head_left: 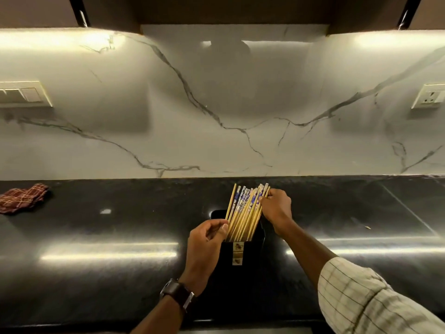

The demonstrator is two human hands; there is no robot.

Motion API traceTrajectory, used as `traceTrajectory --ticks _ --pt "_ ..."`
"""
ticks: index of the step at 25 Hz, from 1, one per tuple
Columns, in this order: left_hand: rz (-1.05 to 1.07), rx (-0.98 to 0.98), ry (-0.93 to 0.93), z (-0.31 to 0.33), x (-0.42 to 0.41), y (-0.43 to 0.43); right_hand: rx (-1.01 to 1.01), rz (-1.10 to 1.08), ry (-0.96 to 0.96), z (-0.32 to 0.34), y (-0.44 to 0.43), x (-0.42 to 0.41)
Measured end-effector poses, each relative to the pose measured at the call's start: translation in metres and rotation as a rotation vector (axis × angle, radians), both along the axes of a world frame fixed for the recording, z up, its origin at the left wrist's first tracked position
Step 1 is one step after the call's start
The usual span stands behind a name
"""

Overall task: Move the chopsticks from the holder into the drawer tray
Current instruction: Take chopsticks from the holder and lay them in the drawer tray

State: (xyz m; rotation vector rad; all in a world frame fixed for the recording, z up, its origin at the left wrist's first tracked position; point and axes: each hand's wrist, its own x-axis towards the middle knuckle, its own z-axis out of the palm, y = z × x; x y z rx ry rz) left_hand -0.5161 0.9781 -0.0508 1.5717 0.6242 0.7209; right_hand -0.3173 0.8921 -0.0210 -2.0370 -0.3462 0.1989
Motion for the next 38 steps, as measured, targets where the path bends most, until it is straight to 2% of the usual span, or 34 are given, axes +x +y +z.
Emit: traceTrajectory --ticks 7,12,16,21,25,28,30,35,38 --pt "-0.013 -0.151 -0.031 0.000 0.011 -0.010 0.017 0.027 -0.156 0.013 -0.009 -0.012" --pt "0.003 -0.212 -0.025 0.001 0.017 -0.020 0.019 0.088 -0.064 0.007 -0.018 -0.014" --pt "0.001 -0.214 -0.018 -0.001 0.016 -0.022 0.009 0.084 -0.056 0.003 -0.018 -0.020" --pt "0.007 -0.234 -0.014 -0.002 0.010 -0.019 -0.125 0.044 -0.133 0.006 -0.016 -0.023" --pt "0.011 -0.236 -0.025 0.002 0.004 -0.015 -0.136 0.007 -0.256 0.014 -0.014 -0.025" --pt "0.008 -0.228 -0.025 0.007 0.005 -0.014 -0.148 0.037 -0.239 0.022 -0.014 -0.023" --pt "-0.001 -0.223 -0.028 0.011 0.007 -0.016 -0.131 0.038 -0.221 0.026 -0.017 -0.023" --pt "-0.032 -0.193 -0.051 0.023 0.011 -0.017 -0.053 -0.029 -0.354 0.053 -0.027 -0.020" --pt "-0.058 -0.199 -0.058 0.029 0.014 -0.019 -0.010 0.011 -0.407 0.074 -0.028 -0.021"
